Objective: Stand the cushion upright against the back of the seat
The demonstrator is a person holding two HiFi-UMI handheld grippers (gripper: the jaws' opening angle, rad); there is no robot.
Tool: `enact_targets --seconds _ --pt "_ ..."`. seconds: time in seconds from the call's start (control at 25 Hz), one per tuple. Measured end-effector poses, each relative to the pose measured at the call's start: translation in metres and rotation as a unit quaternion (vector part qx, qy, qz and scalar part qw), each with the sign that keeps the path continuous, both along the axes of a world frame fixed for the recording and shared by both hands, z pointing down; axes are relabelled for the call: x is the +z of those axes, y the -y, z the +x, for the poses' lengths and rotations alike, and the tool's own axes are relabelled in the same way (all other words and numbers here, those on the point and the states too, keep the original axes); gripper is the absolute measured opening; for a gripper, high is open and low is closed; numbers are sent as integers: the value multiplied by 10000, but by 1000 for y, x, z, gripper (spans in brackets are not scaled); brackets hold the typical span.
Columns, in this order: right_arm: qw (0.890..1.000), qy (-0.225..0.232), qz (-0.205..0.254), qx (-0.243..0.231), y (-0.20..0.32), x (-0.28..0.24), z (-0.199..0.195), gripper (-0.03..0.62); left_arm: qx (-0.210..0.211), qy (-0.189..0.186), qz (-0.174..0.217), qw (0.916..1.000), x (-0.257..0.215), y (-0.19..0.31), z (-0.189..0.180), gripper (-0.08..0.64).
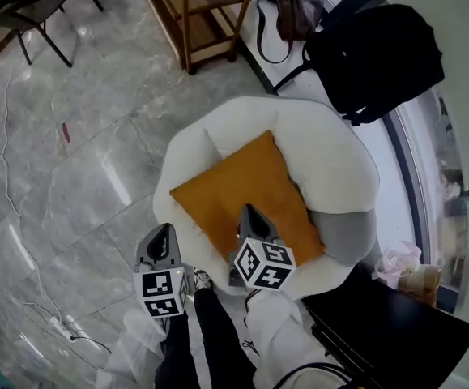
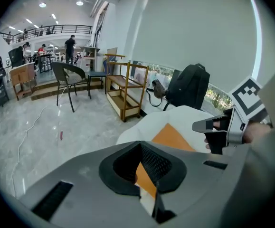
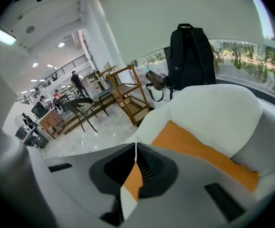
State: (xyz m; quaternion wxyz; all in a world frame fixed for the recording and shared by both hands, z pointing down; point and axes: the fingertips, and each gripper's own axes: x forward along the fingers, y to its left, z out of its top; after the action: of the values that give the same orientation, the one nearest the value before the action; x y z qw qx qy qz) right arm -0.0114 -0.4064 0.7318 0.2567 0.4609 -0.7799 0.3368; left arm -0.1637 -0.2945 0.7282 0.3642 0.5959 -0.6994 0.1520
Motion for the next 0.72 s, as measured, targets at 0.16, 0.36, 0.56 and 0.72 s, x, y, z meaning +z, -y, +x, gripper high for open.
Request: enact_targets --seconds 0.16,0.36,0.56,0.72 --pt "9992 -194 31 -338 10 37 -9 64 -206 -107 -38 9997 35 0 -7 -5" --pt "9913 -725 54 -1096 31 91 -24 76 -270 -88 -52 9996 65 4 -8 -5" --pt "9779 -1237 -116 -1679 51 143 -41 198 -277 -41 -111 9995 81 2 -14 -5" --pt "9666 -1660 -226 -1942 65 178 -49 264 -439 -70 -179 9989 88 -1 -24 -5"
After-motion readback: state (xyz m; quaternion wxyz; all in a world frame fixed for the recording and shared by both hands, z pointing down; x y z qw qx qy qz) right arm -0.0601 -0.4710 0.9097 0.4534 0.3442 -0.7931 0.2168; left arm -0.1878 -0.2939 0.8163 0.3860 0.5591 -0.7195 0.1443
